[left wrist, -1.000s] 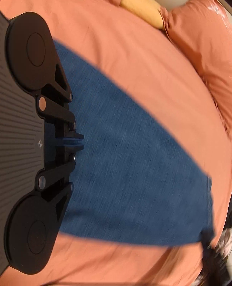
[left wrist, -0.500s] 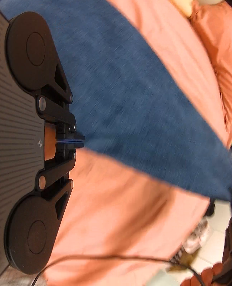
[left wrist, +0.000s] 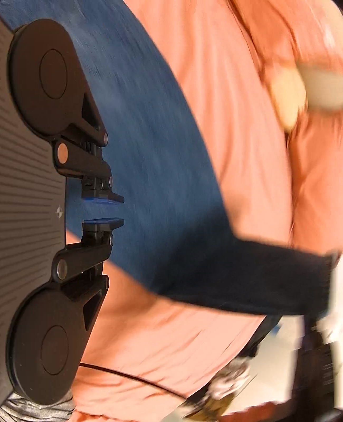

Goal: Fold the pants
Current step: 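Lift the hem with the right tool toward the waistband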

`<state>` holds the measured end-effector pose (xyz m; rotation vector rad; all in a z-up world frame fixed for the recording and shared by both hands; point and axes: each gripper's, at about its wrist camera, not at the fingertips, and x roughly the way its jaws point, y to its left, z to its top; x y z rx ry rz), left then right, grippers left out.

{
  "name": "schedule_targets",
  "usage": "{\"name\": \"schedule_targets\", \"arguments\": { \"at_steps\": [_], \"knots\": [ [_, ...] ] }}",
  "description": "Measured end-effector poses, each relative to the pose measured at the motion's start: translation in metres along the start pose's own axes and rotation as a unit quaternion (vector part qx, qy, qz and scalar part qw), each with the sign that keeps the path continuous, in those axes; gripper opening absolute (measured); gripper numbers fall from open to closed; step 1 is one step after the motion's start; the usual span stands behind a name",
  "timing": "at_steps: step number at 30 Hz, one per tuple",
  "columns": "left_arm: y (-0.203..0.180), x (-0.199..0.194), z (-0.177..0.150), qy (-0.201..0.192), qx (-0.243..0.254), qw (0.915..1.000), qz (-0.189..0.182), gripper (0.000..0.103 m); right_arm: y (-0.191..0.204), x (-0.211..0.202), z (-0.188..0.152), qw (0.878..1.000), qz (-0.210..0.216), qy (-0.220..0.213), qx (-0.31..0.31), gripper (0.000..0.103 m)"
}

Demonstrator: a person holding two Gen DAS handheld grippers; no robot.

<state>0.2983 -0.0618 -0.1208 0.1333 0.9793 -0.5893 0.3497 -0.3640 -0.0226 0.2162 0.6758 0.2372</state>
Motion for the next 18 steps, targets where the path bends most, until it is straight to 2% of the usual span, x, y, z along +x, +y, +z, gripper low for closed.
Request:
{"name": "schedule_targets", "arguments": {
  "at_steps": [5, 10, 14, 18],
  "knots": [
    [0.055, -0.032, -0.035, -0.015, -0.075, 0.9969, 0.015, 0.015, 0.058, 0.047, -0.045, 0.998, 0.048, 0.045, 0.005, 0.004],
    [0.09, -0.041, -0.069, -0.019, -0.137, 0.9903, 0.007, 0.016, 0.107, 0.104, -0.125, 0.989, 0.069, 0.132, -0.02, 0.004],
    [0.108, -0.044, -0.084, -0.032, -0.184, 0.9822, -0.022, 0.029, 0.129, 0.134, -0.178, 0.977, 0.051, 0.195, -0.069, 0.005],
    [0.123, -0.039, -0.089, -0.033, -0.222, 0.9728, -0.055, 0.041, 0.131, 0.14, -0.187, 0.974, 0.045, 0.208, -0.078, 0.007]
  ]
}}
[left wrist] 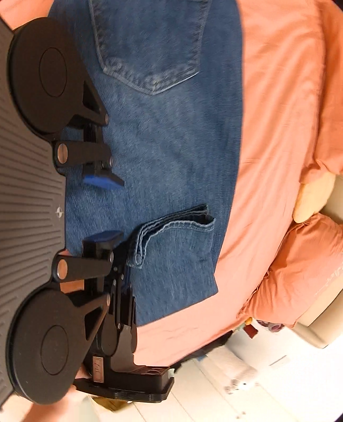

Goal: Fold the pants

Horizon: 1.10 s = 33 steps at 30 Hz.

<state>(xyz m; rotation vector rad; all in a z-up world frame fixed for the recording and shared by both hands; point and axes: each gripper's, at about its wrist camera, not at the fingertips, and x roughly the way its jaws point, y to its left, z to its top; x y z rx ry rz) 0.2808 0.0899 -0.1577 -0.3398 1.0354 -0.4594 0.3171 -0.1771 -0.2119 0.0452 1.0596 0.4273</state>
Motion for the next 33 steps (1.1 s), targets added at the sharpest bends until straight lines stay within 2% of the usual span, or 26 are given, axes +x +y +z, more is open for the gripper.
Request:
{"name": "schedule_targets", "arguments": {
  "at_steps": [3, 5, 9, 12, 17, 24, 25, 26, 29, 33],
  "knots": [
    [0.003, 0.011, 0.004, 0.002, -0.018, 0.9997, -0.017, 0.045, 0.004, -0.001, 0.006, 1.0, 0.008, 0.008, -0.006, 0.026],
    [0.0, 0.019, 0.007, 0.002, -0.03, 0.9991, -0.03, 0.051, 0.006, -0.001, 0.016, 1.0, 0.021, 0.011, -0.013, 0.043],
    [0.001, 0.036, 0.016, -0.005, -0.051, 0.9979, -0.038, 0.057, 0.002, -0.021, 0.02, 0.999, 0.019, -0.016, -0.027, 0.047],
    [0.0, 0.056, 0.027, -0.011, -0.061, 0.9976, -0.031, 0.058, -0.014, -0.034, 0.02, 0.999, -0.012, -0.043, -0.016, 0.048],
    [-0.006, 0.087, 0.047, -0.023, -0.017, 0.9994, 0.017, 0.058, -0.061, -0.046, 0.016, 0.993, -0.089, -0.08, -0.002, 0.047],
    [-0.007, 0.125, 0.065, -0.025, -0.01, 0.9995, 0.018, 0.057, -0.127, -0.063, 0.004, 0.986, -0.118, -0.109, 0.04, 0.047],
    [-0.009, 0.128, 0.066, -0.026, -0.005, 0.9995, 0.018, 0.048, -0.135, -0.064, 0.002, 0.985, -0.122, -0.11, 0.044, 0.047],
    [-0.012, 0.129, 0.066, -0.03, 0.004, 0.9992, 0.024, 0.032, -0.142, -0.063, 0.001, 0.985, -0.126, -0.11, 0.047, 0.047],
    [-0.025, 0.125, 0.066, -0.046, 0.042, 0.9968, 0.05, 0.01, -0.162, -0.067, -0.005, 0.983, -0.138, -0.11, 0.053, 0.046],
    [-0.056, 0.084, 0.068, -0.098, 0.108, 0.9885, 0.04, 0.008, -0.182, -0.07, -0.007, 0.981, -0.143, -0.116, 0.055, 0.045]
  ]
}}
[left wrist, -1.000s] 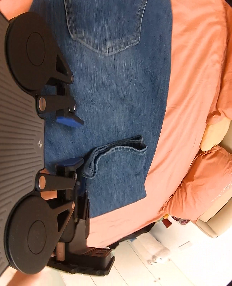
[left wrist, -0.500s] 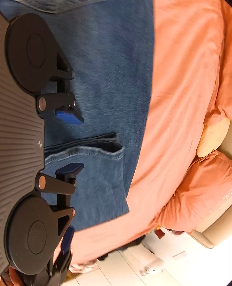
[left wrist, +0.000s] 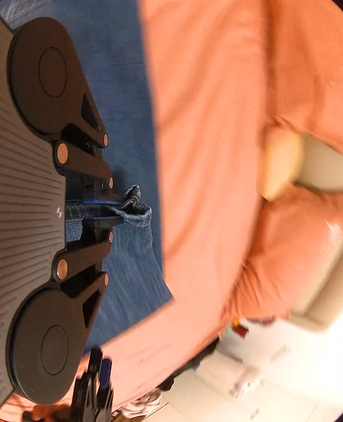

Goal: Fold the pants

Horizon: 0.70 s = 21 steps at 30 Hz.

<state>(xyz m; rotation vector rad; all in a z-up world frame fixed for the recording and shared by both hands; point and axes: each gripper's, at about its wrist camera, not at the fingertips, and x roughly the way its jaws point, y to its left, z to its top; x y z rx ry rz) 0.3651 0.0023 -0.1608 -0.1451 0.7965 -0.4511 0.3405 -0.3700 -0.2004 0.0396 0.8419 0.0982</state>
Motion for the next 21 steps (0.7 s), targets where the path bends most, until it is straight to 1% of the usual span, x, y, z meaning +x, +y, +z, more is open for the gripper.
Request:
{"name": "schedule_targets", "arguments": {
  "at_steps": [1, 2, 3, 7, 10, 12, 14, 15, 18, 20, 21],
  "knots": [
    [-0.005, -0.011, 0.005, -0.01, 0.019, 0.9998, 0.004, 0.008, -0.004, 0.0, 0.001, 1.0, 0.001, -0.001, -0.001, 0.038],
    [-0.008, -0.018, 0.01, -0.01, 0.031, 0.9994, 0.005, 0.008, -0.006, 0.001, 0.004, 1.0, 0.005, -0.002, -0.002, 0.032],
    [-0.008, -0.02, 0.015, 0.0, 0.037, 0.9993, 0.009, 0.008, -0.006, 0.002, 0.008, 1.0, 0.009, -0.002, -0.004, 0.031],
    [0.0, -0.001, 0.015, 0.04, 0.065, 0.9949, 0.066, 0.008, 0.002, 0.012, 0.028, 1.0, 0.027, -0.009, -0.013, 0.013],
    [0.006, 0.022, 0.011, 0.064, 0.055, 0.9937, 0.073, 0.007, 0.007, 0.028, 0.046, 0.999, 0.042, -0.005, 0.008, 0.01],
    [0.006, 0.035, 0.006, 0.075, 0.071, 0.9913, 0.082, 0.007, 0.012, 0.044, 0.058, 0.998, 0.051, 0.005, 0.021, 0.009],
    [0.013, 0.047, 0.002, 0.097, 0.06, 0.9898, 0.085, 0.008, 0.019, 0.062, 0.071, 0.998, 0.058, 0.014, 0.031, 0.006],
    [0.017, 0.05, 0.0, 0.102, 0.054, 0.9897, 0.084, 0.008, 0.021, 0.071, 0.077, 0.997, 0.059, 0.019, 0.034, 0.005],
    [0.02, 0.049, -0.002, 0.104, 0.057, 0.99, 0.076, 0.009, 0.029, 0.098, 0.091, 0.997, 0.052, 0.033, 0.035, 0.003],
    [0.023, 0.049, -0.004, 0.104, 0.057, 0.9905, 0.07, 0.009, 0.034, 0.117, 0.097, 0.998, 0.039, 0.044, 0.027, 0.0],
    [0.026, 0.05, -0.004, 0.103, 0.054, 0.9909, 0.067, 0.009, 0.035, 0.125, 0.099, 0.998, 0.034, 0.051, 0.024, 0.0]
  ]
}}
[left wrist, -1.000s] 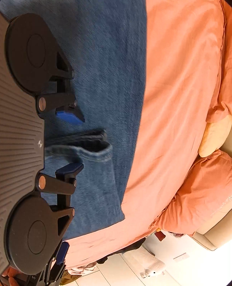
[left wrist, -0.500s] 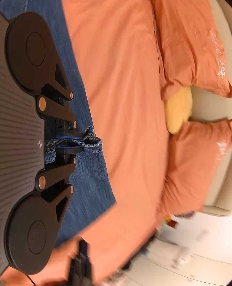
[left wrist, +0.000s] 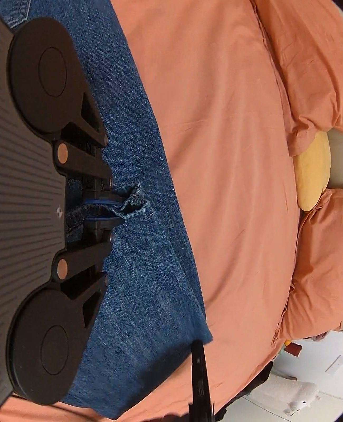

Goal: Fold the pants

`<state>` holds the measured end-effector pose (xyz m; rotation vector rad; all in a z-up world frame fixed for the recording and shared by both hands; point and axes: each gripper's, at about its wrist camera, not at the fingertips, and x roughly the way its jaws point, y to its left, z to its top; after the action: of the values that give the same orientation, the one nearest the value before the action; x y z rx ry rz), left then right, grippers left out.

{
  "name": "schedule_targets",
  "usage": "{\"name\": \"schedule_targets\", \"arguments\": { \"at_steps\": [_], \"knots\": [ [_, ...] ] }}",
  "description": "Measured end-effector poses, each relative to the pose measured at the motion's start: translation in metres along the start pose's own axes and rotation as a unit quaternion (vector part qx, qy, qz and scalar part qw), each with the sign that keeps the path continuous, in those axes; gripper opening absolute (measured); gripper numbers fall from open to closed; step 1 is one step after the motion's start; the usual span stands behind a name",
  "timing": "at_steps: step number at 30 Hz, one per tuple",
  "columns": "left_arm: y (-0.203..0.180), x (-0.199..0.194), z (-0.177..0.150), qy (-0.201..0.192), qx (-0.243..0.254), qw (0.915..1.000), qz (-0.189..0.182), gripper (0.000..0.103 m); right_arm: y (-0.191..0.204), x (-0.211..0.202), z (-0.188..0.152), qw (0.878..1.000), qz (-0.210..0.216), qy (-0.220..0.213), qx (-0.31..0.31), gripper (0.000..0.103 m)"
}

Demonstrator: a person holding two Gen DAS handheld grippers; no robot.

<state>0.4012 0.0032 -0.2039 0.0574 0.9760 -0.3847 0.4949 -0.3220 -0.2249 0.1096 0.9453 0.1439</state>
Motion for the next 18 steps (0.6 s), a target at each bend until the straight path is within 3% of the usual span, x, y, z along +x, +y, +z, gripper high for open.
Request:
{"name": "schedule_targets", "arguments": {
  "at_steps": [4, 9, 13, 18],
  "knots": [
    [0.0, 0.003, -0.001, -0.006, 0.002, 1.0, 0.0, 0.011, -0.001, 0.024, 0.006, 1.0, -0.002, 0.013, 0.001, 0.0],
    [-0.002, 0.0, 0.002, -0.002, 0.005, 0.9999, 0.009, 0.017, 0.001, 0.024, 0.008, 1.0, -0.009, 0.029, 0.008, 0.0],
    [-0.006, -0.017, 0.004, 0.004, -0.008, 0.9993, 0.038, 0.038, -0.001, -0.004, -0.004, 0.998, -0.003, 0.06, 0.0, 0.0],
    [-0.018, -0.05, -0.016, -0.012, -0.003, 0.9991, 0.04, 0.038, -0.008, -0.052, -0.051, 0.997, 0.018, 0.069, -0.023, 0.0]
  ]
}}
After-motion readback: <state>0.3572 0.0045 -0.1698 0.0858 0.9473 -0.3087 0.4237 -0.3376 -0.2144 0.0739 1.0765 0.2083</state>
